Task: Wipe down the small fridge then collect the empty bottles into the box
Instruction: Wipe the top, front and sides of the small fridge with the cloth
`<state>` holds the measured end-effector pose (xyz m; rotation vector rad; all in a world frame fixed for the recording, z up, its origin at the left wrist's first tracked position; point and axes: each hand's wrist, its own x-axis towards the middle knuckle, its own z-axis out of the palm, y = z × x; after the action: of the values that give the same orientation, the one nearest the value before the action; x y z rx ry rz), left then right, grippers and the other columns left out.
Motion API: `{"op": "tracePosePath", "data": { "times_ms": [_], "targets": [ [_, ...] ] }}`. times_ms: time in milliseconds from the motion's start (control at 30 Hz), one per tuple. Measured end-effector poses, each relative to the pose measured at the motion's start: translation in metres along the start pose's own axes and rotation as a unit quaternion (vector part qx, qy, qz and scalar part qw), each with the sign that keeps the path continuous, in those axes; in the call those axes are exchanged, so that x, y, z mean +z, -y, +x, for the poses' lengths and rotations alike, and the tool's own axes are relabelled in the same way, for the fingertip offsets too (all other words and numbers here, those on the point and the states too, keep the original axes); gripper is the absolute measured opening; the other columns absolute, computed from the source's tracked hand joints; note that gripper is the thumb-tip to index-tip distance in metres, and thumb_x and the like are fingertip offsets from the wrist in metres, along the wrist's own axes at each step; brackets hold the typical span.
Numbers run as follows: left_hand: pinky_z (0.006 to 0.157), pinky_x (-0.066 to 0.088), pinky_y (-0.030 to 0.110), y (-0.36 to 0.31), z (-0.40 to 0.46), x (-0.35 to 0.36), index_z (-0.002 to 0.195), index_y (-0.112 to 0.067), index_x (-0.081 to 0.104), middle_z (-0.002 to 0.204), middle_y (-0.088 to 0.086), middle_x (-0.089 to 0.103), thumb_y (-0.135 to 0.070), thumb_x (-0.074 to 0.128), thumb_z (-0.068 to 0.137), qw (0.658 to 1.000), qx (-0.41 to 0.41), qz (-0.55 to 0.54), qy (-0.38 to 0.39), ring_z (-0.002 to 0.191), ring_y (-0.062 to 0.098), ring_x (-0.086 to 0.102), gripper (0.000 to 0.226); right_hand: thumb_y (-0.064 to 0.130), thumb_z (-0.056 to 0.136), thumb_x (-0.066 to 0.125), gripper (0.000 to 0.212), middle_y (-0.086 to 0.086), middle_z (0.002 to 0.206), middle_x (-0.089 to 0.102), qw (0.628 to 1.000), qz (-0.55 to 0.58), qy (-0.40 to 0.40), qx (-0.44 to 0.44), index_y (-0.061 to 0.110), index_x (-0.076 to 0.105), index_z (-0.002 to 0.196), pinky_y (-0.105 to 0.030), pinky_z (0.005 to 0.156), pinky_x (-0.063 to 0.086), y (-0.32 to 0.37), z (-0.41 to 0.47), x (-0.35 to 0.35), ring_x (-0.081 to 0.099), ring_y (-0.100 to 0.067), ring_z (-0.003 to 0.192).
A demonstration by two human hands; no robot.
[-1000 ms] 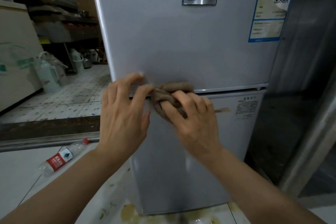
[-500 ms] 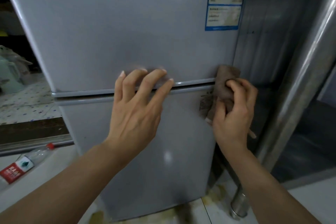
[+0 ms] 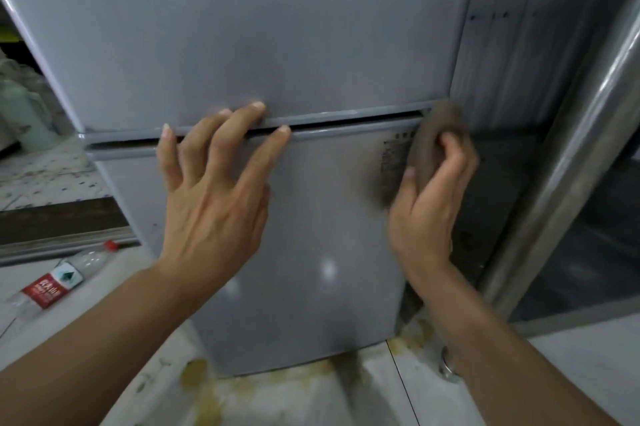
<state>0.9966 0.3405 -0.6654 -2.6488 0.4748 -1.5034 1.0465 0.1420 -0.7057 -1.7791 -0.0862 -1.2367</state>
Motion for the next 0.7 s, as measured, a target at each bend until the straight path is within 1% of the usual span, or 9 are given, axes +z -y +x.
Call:
{"op": "tracePosePath", "data": {
  "times_ms": [67,133,200,300,400,467,533,633,700],
  "targets": [
    [0.107,0.014,0.062,0.010,-0.010,0.000,0.137,-0.016,0.038,0.145,0.007,0.020,-0.018,0.064,0.078,1.000,-0.004,0.008,0.010,0.129,0.031,0.024,0.064,-0.004,0.085,0.050,0.053,-0.030,0.144,0.029,0.999,-0.009,-0.037,-0.028,-0.004,0.038,0.136,-0.032,0.116,0.021,0.007,0.015,0.013,0.030,-0.037,0.137],
    [0.107,0.014,0.061,0.018,-0.013,-0.001,0.138,-0.014,0.037,0.145,0.007,0.020,-0.024,0.063,0.079,1.000,0.005,0.007,0.015,0.130,0.032,0.024,0.066,-0.001,0.089,0.049,0.050,-0.032,0.147,0.024,0.993,-0.064,-0.032,-0.095,-0.002,0.038,0.138,-0.039,0.116,0.019,-0.001,-0.002,0.021,0.024,-0.043,0.138],
    [0.108,0.014,0.059,0.020,-0.013,-0.001,0.139,-0.013,0.036,0.145,0.007,0.020,-0.025,0.063,0.079,1.000,0.012,0.007,0.018,0.131,0.032,0.024,0.067,0.003,0.090,0.045,0.044,-0.024,0.149,0.025,0.969,-0.135,0.040,-0.203,0.009,0.043,0.133,-0.047,0.109,0.028,-0.019,-0.046,0.023,0.023,-0.045,0.137],
    [0.107,0.014,0.061,0.018,-0.013,-0.001,0.139,-0.015,0.034,0.146,0.006,0.018,-0.024,0.063,0.078,1.000,0.012,0.015,0.023,0.133,0.029,0.021,0.069,0.009,0.084,0.042,0.043,-0.012,0.146,0.027,0.903,-0.197,0.181,-0.335,0.021,0.042,0.126,-0.049,0.092,0.044,-0.047,-0.101,0.015,0.027,-0.040,0.133],
    [0.107,0.009,0.062,0.023,-0.020,-0.005,0.140,-0.019,0.033,0.146,0.005,0.016,-0.019,0.066,0.073,0.999,-0.010,0.035,0.020,0.134,0.028,0.018,0.075,0.005,0.087,0.041,0.043,-0.007,0.142,0.033,0.878,-0.169,0.226,-0.388,0.022,0.042,0.127,-0.046,0.095,0.042,-0.054,-0.097,0.008,0.028,-0.036,0.134],
    [0.107,0.006,0.060,0.032,-0.030,-0.012,0.140,-0.021,0.032,0.145,0.005,0.016,-0.016,0.070,0.069,0.997,-0.068,0.044,0.008,0.133,0.030,0.019,0.081,0.004,0.094,0.038,0.038,-0.008,0.142,0.033,0.885,-0.121,0.202,-0.401,0.019,0.041,0.129,-0.047,0.101,0.036,-0.039,-0.072,0.011,0.027,-0.035,0.135],
    [0.107,0.005,0.060,0.044,-0.041,-0.016,0.139,-0.020,0.031,0.144,0.004,0.015,-0.016,0.072,0.068,0.992,-0.117,0.049,0.004,0.132,0.031,0.019,0.082,0.005,0.097,0.043,0.039,-0.010,0.144,0.033,0.904,-0.084,0.143,-0.394,0.016,0.040,0.134,-0.050,0.107,0.033,-0.018,-0.042,0.024,0.026,-0.036,0.137],
    [0.108,0.007,0.059,0.057,-0.050,-0.017,0.140,-0.020,0.030,0.145,0.005,0.016,-0.021,0.070,0.073,0.992,-0.123,0.039,0.012,0.133,0.032,0.020,0.078,0.009,0.100,0.043,0.036,-0.010,0.145,0.035,0.926,-0.044,0.088,-0.363,0.015,0.044,0.135,-0.052,0.112,0.026,0.007,-0.033,0.045,0.024,-0.037,0.140],
    [0.108,0.011,0.060,0.060,-0.052,-0.015,0.141,-0.020,0.028,0.146,0.004,0.016,-0.025,0.064,0.075,0.992,-0.120,0.030,0.016,0.134,0.033,0.021,0.075,0.006,0.099,0.037,0.034,-0.006,0.145,0.040,0.910,-0.057,0.103,-0.398,0.017,0.047,0.130,-0.045,0.115,0.019,0.002,-0.059,0.050,0.024,-0.036,0.140]
  ]
}}
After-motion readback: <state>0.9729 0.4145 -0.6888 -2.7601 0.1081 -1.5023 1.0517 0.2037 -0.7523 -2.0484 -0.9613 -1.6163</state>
